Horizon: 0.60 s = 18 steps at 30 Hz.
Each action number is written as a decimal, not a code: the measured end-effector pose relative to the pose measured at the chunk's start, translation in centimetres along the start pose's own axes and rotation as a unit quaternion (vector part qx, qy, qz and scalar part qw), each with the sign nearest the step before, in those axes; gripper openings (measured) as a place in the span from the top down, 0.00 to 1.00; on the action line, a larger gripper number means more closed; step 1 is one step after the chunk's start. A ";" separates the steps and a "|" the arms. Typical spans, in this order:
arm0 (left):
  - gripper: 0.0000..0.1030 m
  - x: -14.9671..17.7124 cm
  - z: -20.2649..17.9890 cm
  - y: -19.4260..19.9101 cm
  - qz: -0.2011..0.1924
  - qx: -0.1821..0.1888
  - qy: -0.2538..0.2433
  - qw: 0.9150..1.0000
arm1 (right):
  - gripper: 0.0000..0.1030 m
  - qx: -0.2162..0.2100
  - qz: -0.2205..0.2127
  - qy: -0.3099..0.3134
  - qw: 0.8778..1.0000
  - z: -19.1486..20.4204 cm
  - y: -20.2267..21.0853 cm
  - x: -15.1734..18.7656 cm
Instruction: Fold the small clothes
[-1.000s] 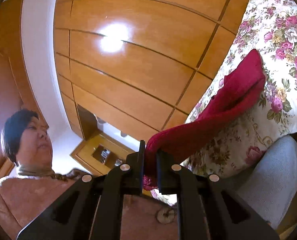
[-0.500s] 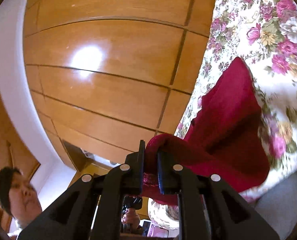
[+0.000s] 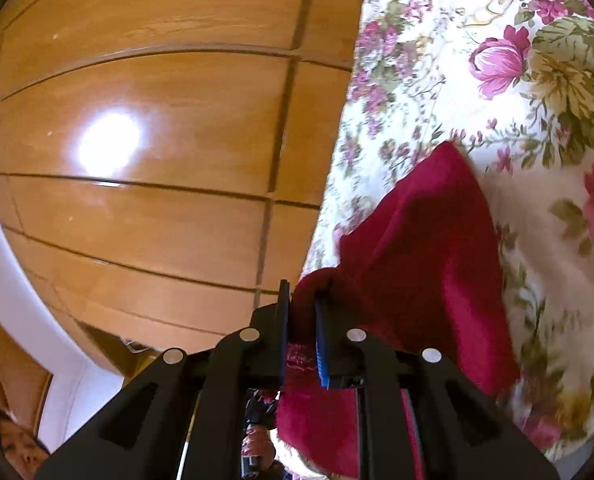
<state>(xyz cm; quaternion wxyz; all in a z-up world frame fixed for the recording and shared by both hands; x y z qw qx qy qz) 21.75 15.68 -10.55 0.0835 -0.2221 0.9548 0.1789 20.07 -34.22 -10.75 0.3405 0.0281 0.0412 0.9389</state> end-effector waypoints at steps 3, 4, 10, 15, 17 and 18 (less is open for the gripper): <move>0.64 -1.4 0.8 -0.9 -0.012 -0.020 0.008 1.000 | 0.86 0.023 -0.010 -0.005 1.000 -1.3 -1.3 -1.3; 0.41 -1.9 1.3 -1.0 -0.021 -0.032 0.015 0.999 | 0.84 0.029 -0.012 -0.006 0.999 -1.7 -1.6 -1.6; 0.27 -4.1 1.7 -0.1 -0.105 -0.090 0.015 0.990 | 0.42 0.076 -0.097 0.012 0.992 -2.7 -1.0 -3.4; 0.27 -2.2 -1.3 -0.9 -0.113 -0.166 -0.102 0.974 | 0.45 0.128 -0.137 0.104 0.977 -0.2 0.6 -1.3; 0.27 -0.8 -2.6 -2.3 -0.095 -0.188 -0.155 0.965 | 0.47 0.164 -0.113 0.167 0.966 0.9 -0.7 0.5; 0.27 -0.1 -3.0 -3.2 -0.080 -0.200 -0.182 0.959 | 0.49 0.182 -0.096 0.190 0.960 1.1 -1.8 1.2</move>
Point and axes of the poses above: each gripper's, at about its wrist camera, not at the fingertips, and y roughly against the way its jaws point, z to its left, x to its underside, the point moved 9 cm from there along -y, roughly the way its jaws point, and after that the axes turned 9 degrees about -y, right-handed, at the moved point
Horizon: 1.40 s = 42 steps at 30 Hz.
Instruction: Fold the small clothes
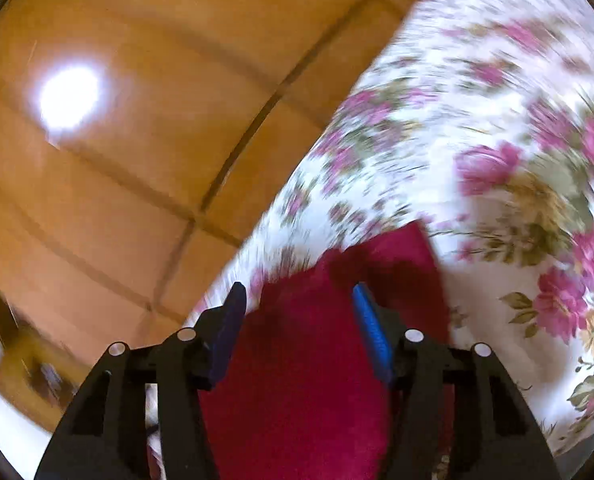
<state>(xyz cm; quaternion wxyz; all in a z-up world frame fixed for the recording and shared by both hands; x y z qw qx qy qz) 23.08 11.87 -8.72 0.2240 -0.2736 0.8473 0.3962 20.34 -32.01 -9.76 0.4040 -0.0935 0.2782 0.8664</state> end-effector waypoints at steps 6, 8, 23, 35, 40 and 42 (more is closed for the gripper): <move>0.27 0.3 1.0 -0.2 -0.006 -0.077 -0.036 0.996 | 0.49 0.120 0.010 0.098 0.988 0.1 -2.5 0.6; 0.27 -0.4 3.4 0.5 -0.014 -0.110 -0.019 0.994 | 0.49 0.127 0.014 0.094 0.987 -0.7 -3.1 0.2; 0.83 -1.1 5.0 -2.5 0.084 -0.185 -0.086 0.975 | 0.94 0.166 0.004 0.162 0.973 0.0 -3.7 0.3; 0.83 0.0 6.1 -4.5 0.024 -0.264 -0.142 0.954 | 0.93 0.217 -0.016 0.115 0.969 -5.6 -5.7 0.9; 0.61 -0.8 5.7 -2.9 0.015 -0.261 -0.118 0.958 | 0.67 0.208 -0.033 0.115 0.971 -4.6 -4.1 0.8; 0.57 -1.3 5.1 -0.7 -0.018 -0.258 -0.089 0.962 | 0.67 0.195 -0.054 0.125 0.971 -3.1 -2.6 0.7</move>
Point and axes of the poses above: each gripper's, at about its wrist camera, not at the fingertips, and y roughly against the way its jaws point, z to its left, x to its underside, the point moved 9 cm from there along -y, roughly the way its jaws point, and after that the axes turned 9 degrees about -y, right-handed, at the moved point
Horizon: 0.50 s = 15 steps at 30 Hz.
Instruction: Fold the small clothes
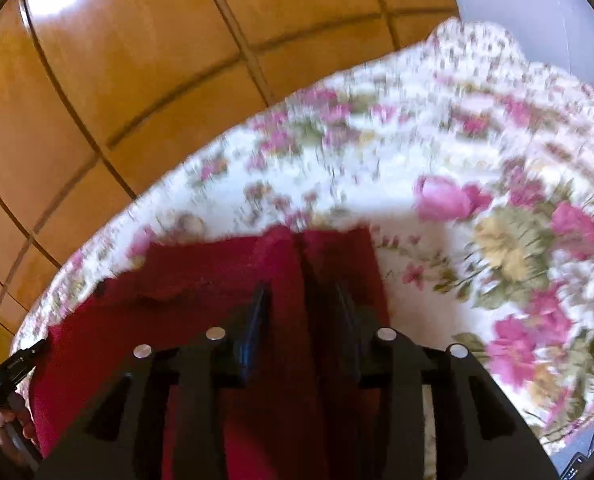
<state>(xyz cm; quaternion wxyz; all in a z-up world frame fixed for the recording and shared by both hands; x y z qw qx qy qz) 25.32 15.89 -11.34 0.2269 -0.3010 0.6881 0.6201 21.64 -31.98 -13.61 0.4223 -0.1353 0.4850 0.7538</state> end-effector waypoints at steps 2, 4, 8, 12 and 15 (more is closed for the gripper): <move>0.57 -0.4 0.2 2.2 -0.021 0.001 0.025 0.999 | 0.69 -0.017 -0.005 0.026 0.999 1.7 1.5 -0.1; 0.57 -0.7 -1.1 3.8 -0.031 0.018 0.023 0.999 | 0.81 -0.030 0.006 0.089 0.996 4.4 2.1 0.5; 0.57 -0.7 -6.2 3.3 -0.013 0.046 -0.058 0.997 | 0.83 -0.053 0.082 0.163 0.982 8.2 -0.4 2.5; 0.57 0.0 -9.1 -0.5 0.042 0.047 -0.108 0.992 | 0.86 -0.022 0.106 0.195 0.975 8.2 -4.3 3.1; 0.57 -0.1 -8.8 -3.8 0.055 0.007 -0.134 0.989 | 0.96 0.008 0.086 0.168 0.982 5.9 -6.0 1.8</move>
Point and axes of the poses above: each gripper's, at about its wrist camera, not at the fingertips, and y roughly against the way its jaws point, z to its left, x to its underside, the point moved 9 cm from there along -y, roughly the way its jaws point, and after that the axes turned 9 degrees about -y, right-handed, at the moved point
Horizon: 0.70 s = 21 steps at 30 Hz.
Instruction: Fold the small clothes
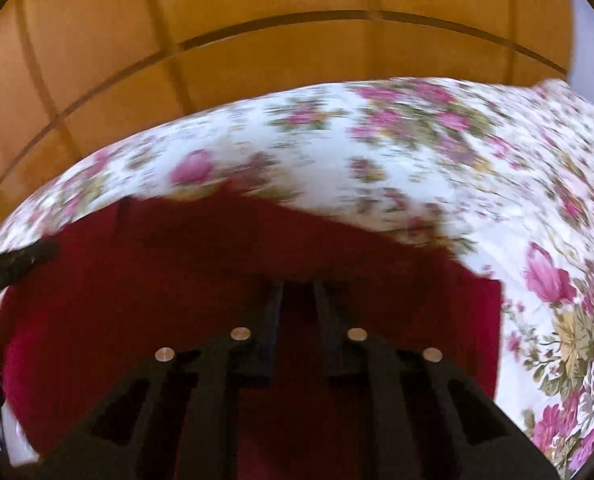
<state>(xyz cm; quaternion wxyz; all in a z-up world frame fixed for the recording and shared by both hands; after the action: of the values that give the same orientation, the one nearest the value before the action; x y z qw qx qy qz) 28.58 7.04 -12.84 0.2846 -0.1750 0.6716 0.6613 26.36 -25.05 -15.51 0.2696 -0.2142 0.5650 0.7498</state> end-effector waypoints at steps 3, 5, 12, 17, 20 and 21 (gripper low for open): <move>0.57 0.0 1.5 -2.6 -0.016 -0.003 0.012 1.000 | 1.00 -0.021 -0.026 -0.060 0.998 -2.6 -1.1 0.1; 0.57 0.1 1.6 -3.7 -0.023 0.002 0.011 1.000 | 1.00 -0.026 -0.036 -0.065 0.997 -2.9 -1.0 0.1; 0.50 -0.1 2.0 -3.5 -0.038 0.054 0.041 0.997 | 1.00 -0.029 -0.048 -0.061 0.997 -2.9 -1.2 -0.3; 0.40 1.1 3.8 0.8 -0.069 0.077 0.122 0.987 | 0.95 -0.034 -0.062 -0.058 0.996 -2.3 0.7 -0.3; 0.40 3.4 5.1 4.1 -0.095 0.073 0.150 0.981 | 0.66 -0.027 -0.104 -0.058 0.993 -1.6 4.0 0.1; 0.40 4.2 5.4 5.0 -0.098 0.068 0.152 0.981 | 0.66 -0.040 -0.112 -0.060 0.991 -0.9 5.6 0.6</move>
<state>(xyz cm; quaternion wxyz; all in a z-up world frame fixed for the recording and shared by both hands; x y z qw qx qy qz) 23.08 13.30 -11.31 0.2540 -0.3191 0.7300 0.5484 22.27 -27.03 -12.02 0.3769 -0.2412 0.4894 0.7485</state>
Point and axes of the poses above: each gripper's, at about its wrist camera, not at the fingertips, and y roughly against the way its jaws point, z to its left, x to its underside, the point moved 9 cm from there along -y, roughly the way its jaws point, and after that the axes turned 9 degrees about -y, right-handed, at the moved point
